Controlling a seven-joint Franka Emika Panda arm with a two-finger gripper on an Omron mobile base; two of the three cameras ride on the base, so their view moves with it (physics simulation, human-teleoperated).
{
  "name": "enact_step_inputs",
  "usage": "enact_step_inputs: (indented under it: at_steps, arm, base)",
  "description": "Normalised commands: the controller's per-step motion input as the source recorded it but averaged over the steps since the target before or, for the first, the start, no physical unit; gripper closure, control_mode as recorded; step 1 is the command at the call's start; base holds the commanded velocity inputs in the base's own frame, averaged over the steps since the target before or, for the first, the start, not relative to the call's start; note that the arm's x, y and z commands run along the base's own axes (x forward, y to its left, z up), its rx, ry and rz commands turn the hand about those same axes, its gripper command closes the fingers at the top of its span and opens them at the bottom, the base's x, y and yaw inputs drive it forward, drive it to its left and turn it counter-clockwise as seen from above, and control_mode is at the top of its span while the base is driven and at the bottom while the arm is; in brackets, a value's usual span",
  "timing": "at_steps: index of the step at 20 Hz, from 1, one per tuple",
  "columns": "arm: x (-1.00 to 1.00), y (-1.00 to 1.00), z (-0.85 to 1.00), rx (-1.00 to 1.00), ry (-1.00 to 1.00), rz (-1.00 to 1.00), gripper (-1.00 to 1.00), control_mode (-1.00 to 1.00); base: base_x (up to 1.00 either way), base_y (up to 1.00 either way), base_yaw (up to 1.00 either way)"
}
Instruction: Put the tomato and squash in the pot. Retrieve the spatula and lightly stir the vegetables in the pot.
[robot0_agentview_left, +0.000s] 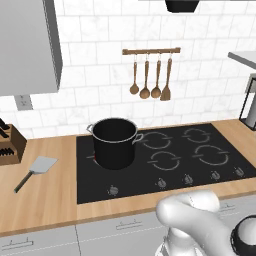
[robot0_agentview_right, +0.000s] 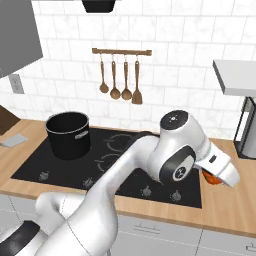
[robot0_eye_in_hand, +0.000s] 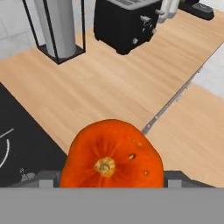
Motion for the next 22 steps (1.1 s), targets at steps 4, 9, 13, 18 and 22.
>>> enact_step_inputs:
  at_steps: [4,9,13,18,22]
  arm:
    - [-0.27,1.0,0.36,-0.1,-0.24,0.06,1.0,-1.0]
    - [-0.13,1.0,0.15,-0.07,-0.27,0.09,1.0,-1.0]
    - [0.0,1.0,0.15,-0.05,-0.26,0.12,1.0,-1.0]
    - [0.0,1.0,0.53,-0.06,-0.12,0.21,1.0,-1.0]
    - [0.0,1.0,0.62,-0.07,-0.08,0.25,1.0,-1.0]
  base:
    - [0.0,0.0,0.0]
    - [0.0,0.0,0.0]
    - [0.0,0.0,0.0]
    - [0.0,0.0,0.0]
    - [0.0,0.0,0.0]
